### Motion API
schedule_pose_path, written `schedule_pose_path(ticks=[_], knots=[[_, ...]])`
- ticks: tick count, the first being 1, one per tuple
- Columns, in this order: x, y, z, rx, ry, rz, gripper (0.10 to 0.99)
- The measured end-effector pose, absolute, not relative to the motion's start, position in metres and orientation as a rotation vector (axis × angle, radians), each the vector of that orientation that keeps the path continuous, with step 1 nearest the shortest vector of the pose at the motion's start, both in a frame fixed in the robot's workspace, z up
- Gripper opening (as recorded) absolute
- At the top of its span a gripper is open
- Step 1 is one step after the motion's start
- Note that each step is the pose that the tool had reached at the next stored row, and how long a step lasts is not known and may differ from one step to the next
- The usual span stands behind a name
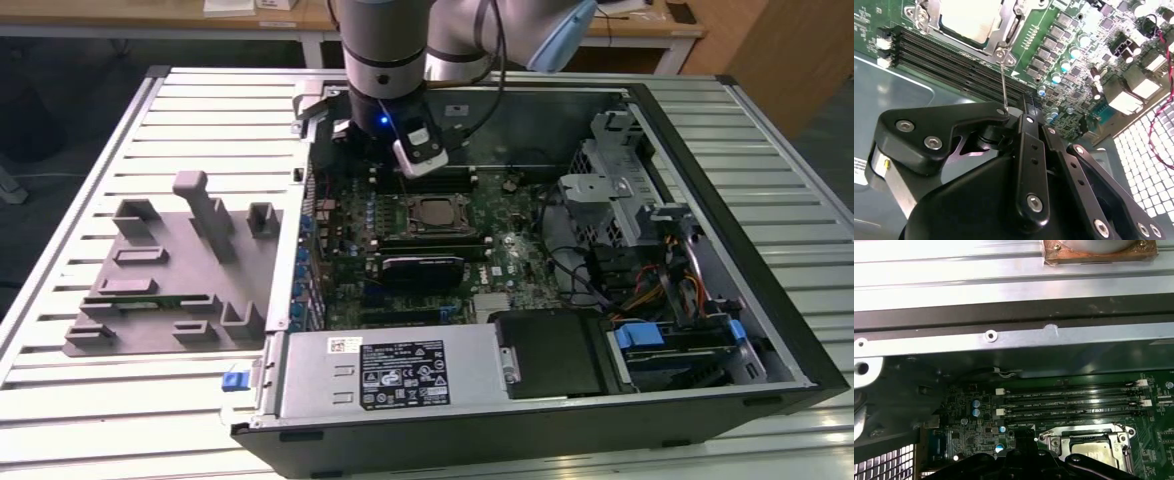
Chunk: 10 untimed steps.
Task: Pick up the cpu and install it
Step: 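Install the first cpu locking lever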
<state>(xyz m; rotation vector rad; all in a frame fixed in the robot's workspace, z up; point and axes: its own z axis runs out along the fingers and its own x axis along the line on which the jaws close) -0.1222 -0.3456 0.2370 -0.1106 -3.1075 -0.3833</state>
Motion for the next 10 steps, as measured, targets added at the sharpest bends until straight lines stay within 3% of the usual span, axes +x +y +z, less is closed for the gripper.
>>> schedule_pose_path(ticks=[10], knots=[[-0.104, -0.346, 0.237, -0.111, -3.107, -0.383, 0.106]])
